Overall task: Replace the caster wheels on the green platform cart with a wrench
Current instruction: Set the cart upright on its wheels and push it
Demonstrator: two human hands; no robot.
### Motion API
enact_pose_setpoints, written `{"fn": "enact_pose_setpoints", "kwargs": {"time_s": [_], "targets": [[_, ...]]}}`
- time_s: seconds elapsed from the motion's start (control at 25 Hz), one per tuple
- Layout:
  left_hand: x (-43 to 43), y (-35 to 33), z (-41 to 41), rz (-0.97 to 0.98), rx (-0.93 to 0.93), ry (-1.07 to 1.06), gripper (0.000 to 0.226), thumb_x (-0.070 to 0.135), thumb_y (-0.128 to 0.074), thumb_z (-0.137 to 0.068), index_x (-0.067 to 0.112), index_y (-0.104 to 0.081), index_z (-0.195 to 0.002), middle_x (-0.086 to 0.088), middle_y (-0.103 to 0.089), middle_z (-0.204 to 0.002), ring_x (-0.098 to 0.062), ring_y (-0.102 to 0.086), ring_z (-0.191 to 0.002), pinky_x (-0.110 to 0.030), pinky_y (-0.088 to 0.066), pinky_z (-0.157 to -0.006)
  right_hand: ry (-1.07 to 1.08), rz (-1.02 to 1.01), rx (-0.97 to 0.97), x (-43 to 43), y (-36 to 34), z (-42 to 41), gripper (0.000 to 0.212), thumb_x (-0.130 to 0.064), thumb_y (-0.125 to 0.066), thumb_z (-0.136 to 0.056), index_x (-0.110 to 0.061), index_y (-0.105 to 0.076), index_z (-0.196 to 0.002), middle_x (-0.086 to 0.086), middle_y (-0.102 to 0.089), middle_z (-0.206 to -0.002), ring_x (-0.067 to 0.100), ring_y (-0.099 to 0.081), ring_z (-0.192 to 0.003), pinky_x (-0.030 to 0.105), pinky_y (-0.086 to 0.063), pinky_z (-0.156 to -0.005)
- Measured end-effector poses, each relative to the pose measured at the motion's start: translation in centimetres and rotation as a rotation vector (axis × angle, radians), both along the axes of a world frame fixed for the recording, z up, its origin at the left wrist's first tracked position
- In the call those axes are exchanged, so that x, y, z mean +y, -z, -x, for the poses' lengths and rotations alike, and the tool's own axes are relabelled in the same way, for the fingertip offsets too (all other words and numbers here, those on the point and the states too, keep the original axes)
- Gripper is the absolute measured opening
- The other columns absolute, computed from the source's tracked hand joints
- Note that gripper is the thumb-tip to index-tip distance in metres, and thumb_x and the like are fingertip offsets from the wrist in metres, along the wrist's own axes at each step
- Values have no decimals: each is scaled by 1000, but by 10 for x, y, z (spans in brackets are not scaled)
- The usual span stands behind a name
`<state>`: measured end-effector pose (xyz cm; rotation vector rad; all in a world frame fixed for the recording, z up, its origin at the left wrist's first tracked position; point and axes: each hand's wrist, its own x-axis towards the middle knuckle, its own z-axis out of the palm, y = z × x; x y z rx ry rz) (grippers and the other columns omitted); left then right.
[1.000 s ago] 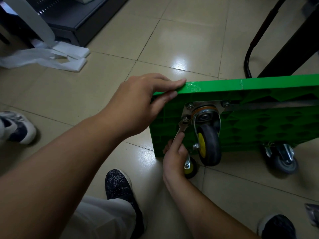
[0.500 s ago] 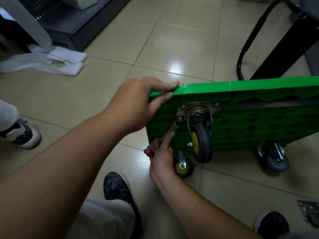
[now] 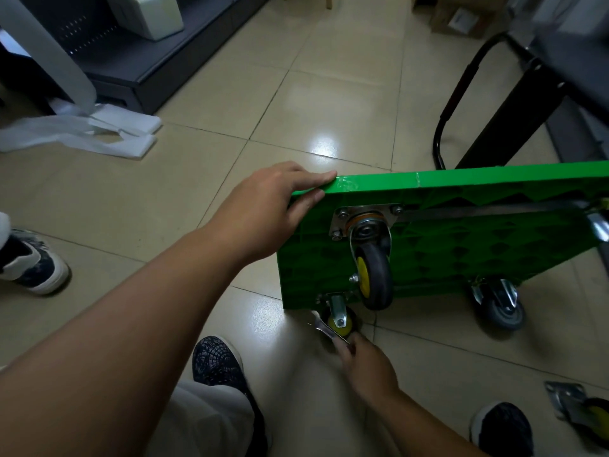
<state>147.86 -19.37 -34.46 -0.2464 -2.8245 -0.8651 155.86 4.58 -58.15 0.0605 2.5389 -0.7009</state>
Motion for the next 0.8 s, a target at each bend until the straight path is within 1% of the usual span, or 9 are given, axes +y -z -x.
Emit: {"fn": "enact_pose_setpoints", "kwargs": {"time_s": [0.04, 0.12, 0.2, 0.32, 0.44, 0.52, 0.6, 0.68, 0.8], "targets": [[1, 0, -1, 8, 0, 0, 39, 33, -52, -103, 37, -56, -141, 6, -64, -118, -15, -58, -106, -44, -52, -86, -9, -28, -42, 12, 9, -4, 20, -50, -49, -100, -31, -52, -93, 0, -67, -88, 27, -66, -90, 33, -45, -70], [2, 1, -3, 43, 4, 5, 41, 36, -52, -102, 36, -54, -143, 5, -63, -120, -16, -55, -109, -44, -51, -89, -5, -53, -97, 34, 24, -13, 20, -42, -50, -101, -25, -47, -92, -1, -63, -85, 27, -64, -87, 34, -44, -68], [3, 3, -4, 70, -20, 13, 48, 42, -52, -99, 37, -49, -147, 5, -59, -124, -14, -51, -113, -43, -49, -94, 23, -46, -138, 48, 38, -17, 19, -35, -53, -101, -20, -48, -90, 1, -61, -84, 24, -60, -81, 33, -42, -66], [3, 6, -6, 93, -35, 27, 59, 46, -52, -95, 37, -42, -152, 4, -52, -127, -13, -46, -117, -41, -47, -98, 65, -7, -201, 56, 57, -18, 21, -27, -58, -99, -16, -50, -82, 0, -58, -77, 21, -55, -74, 30, -36, -59], [6, 13, -4, 128, -10, 52, 64, 43, -58, -94, 34, -37, -155, 0, -50, -128, -17, -45, -117, -42, -46, -99, 68, 79, -262, 63, 79, -17, 17, -19, -62, -94, -7, -60, -83, 9, -67, -78, 27, -63, -74, 33, -43, -61], [7, 16, -1, 172, 6, 61, 67, 43, -59, -94, 33, -35, -156, -3, -50, -129, -20, -44, -116, -39, -43, -99, 79, 101, -310, 68, 91, -18, 14, -13, -61, -93, -9, -65, -81, 11, -70, -79, 23, -61, -68, 33, -47, -62], [8, 16, 0, 208, 29, 65, 69, 45, -58, -94, 32, -34, -157, -4, -50, -130, -22, -44, -115, -33, -38, -99, 145, 118, -356, 71, 96, -17, 20, -7, -55, -97, -11, -68, -82, 11, -71, -82, 16, -56, -63, 26, -42, -56], [8, 16, 0, 229, 38, 70, 71, 46, -59, -92, 32, -33, -157, -3, -51, -131, -21, -43, -115, -27, -33, -98, 221, 132, -371, 75, 104, -15, 23, -4, -51, -99, -10, -69, -86, 14, -73, -88, 15, -56, -65, 23, -40, -56], [8, 15, 0, 239, 36, 83, 72, 44, -60, -92, 30, -33, -157, -3, -50, -132, -22, -43, -117, -25, -30, -99, 336, 95, -392, 79, 117, -9, 17, -4, -54, -98, -6, -71, -98, 16, -73, -94, 24, -64, -80, 26, -44, -65]]}}
